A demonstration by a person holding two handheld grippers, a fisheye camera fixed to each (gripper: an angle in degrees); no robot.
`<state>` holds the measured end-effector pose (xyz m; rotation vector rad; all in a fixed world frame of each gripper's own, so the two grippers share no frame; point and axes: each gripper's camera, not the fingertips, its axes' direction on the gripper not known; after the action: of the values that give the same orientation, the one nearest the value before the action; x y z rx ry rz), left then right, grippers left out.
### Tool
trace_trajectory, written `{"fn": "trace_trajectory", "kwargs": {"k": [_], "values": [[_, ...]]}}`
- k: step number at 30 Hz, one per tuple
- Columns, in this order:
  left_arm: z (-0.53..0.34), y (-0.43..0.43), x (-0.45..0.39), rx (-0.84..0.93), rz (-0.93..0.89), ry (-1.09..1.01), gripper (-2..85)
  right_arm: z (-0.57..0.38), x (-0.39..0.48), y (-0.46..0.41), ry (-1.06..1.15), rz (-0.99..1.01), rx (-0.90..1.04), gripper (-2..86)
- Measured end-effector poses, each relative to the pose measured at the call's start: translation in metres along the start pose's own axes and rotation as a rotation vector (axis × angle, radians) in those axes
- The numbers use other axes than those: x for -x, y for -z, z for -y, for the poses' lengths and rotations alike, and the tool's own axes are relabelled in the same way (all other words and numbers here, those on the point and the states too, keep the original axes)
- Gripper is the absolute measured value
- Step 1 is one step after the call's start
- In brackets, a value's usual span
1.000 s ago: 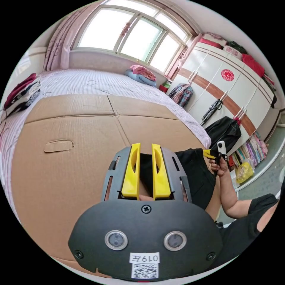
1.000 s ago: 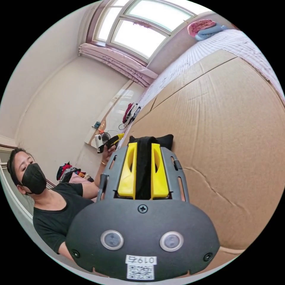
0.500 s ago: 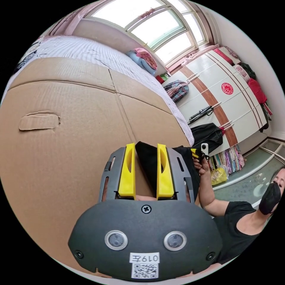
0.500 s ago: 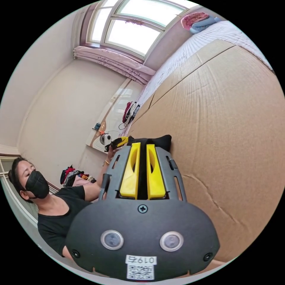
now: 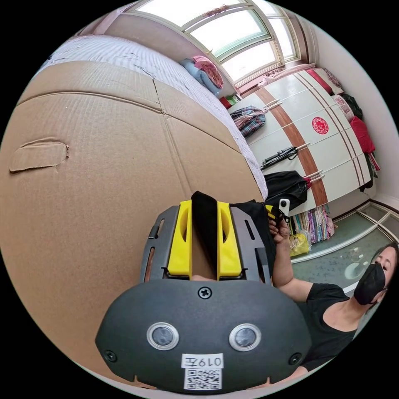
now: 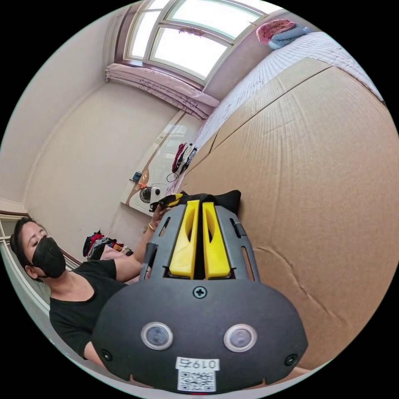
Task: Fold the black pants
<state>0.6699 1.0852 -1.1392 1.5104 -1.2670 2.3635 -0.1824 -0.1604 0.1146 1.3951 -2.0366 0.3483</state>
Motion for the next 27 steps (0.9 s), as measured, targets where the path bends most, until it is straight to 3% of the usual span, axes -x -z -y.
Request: {"fn": "trace_trajectory", "kwargs": {"k": [7, 12, 27], "values": [[0.002, -0.004, 0.007, -0.029, -0.046, 0.012, 2.8, 0.004, 0.016, -0.006, 0.005, -0.031, 0.01, -0.8], [0.004, -0.011, -0.005, -0.029, 0.053, -0.014, 1.7, 0.006, 0.02, -0.012, 0.005, -0.092, 0.046, -0.9], [-0.006, -0.038, -0.005, -0.039, 0.081, 0.027, 1.0, 0.007, -0.01, -0.017, -0.113, 0.075, 0.032, -0.4]]}}
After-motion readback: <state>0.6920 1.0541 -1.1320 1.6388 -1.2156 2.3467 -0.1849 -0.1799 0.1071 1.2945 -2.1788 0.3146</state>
